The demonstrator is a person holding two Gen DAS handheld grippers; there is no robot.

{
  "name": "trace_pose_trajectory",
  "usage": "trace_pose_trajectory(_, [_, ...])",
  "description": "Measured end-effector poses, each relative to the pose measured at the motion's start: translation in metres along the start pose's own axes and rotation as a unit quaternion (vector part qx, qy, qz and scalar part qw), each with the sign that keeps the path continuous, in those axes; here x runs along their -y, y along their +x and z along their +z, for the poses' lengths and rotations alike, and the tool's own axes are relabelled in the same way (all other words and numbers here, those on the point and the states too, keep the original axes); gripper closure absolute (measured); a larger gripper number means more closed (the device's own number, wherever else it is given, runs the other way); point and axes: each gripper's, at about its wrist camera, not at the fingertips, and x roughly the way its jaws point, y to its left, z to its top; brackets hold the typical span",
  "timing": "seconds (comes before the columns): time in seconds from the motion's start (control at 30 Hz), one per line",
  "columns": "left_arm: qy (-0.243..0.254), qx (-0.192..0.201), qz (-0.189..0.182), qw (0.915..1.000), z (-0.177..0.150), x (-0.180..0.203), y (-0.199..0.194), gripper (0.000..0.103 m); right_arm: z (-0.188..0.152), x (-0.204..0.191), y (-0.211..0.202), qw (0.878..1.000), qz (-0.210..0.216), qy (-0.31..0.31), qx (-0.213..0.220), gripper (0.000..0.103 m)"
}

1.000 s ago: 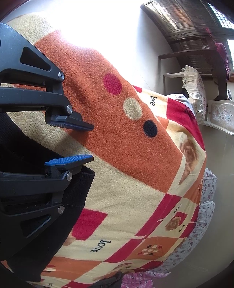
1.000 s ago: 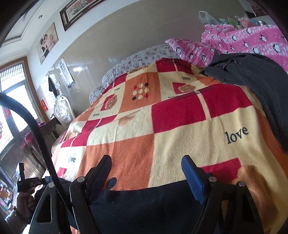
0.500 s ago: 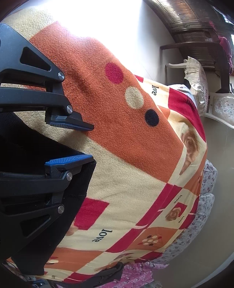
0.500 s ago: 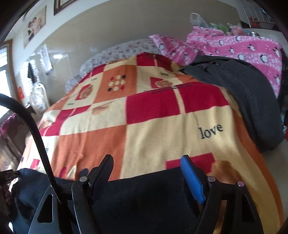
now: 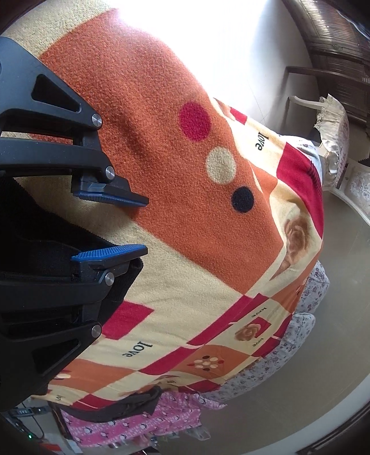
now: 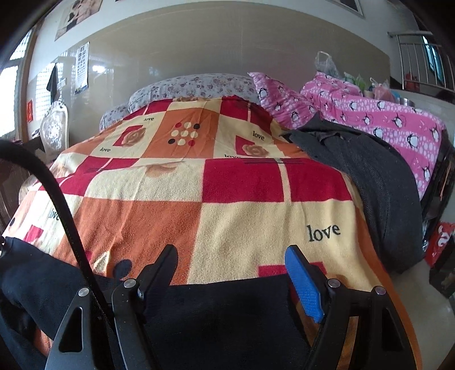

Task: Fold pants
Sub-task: 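Smooth the folded pants flat with both grippers still closed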

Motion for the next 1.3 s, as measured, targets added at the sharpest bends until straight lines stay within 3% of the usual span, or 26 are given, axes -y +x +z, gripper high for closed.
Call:
trace_pose_trajectory(0.43, [-0.020,-0.002,-0.037,0.9991,0.003,-0.008,-0.002,0.075,-0.001,-0.003,-0.006,0.999,-0.042,-0.002,0.014,0.027])
trace_pose_trajectory(0.6, [-0.020,0.001,-0.067,0.9976,0.008,-0.009,-0.004,0.069,0.000,-0.005,-0.006,0.998,-0.052,-0.007,0.017,0.027])
trace_pose_trajectory(0.77, [-0.048,-0.017,-0.107,0.9929,0.028,-0.016,-0.010,0.069,-0.001,-0.004,-0.006,0.998,-0.054,-0.004,0.018,0.027])
trace_pose_trajectory(0.83, [-0.016,-0.033,-0.101,0.9942,0.039,-0.009,-0.013,0.069,-0.001,-0.006,-0.005,0.998,-0.052,-0.010,0.016,0.027])
trace_pose_trajectory(0.9, [0.052,-0.061,-0.085,0.9932,0.043,0.006,-0.014,0.069,0.000,-0.008,-0.003,0.999,-0.050,-0.015,0.013,0.027])
trace_pose_trajectory(0.93, [0.100,-0.072,-0.066,0.9903,0.043,0.017,-0.013,0.069,0.000,-0.009,-0.003,0.999,-0.048,-0.017,0.011,0.027])
trace_pose_trajectory(1.03, [0.231,-0.095,-0.054,0.9668,0.030,0.042,-0.011,0.068,-0.001,-0.009,-0.003,0.999,-0.045,-0.016,0.012,0.027])
trace_pose_trajectory(1.1, [0.287,-0.109,-0.076,0.9487,0.019,0.052,-0.007,0.068,-0.001,-0.008,-0.003,0.999,-0.044,-0.014,0.012,0.027])
trace_pose_trajectory(1.17, [0.332,-0.114,-0.087,0.9324,0.009,0.057,-0.001,0.068,-0.001,-0.008,-0.003,0.999,-0.044,-0.014,0.012,0.027])
trace_pose_trajectory(1.3, [0.367,-0.125,-0.082,0.9181,0.000,0.051,0.021,0.068,-0.001,-0.009,-0.003,0.999,-0.045,-0.019,0.012,0.027])
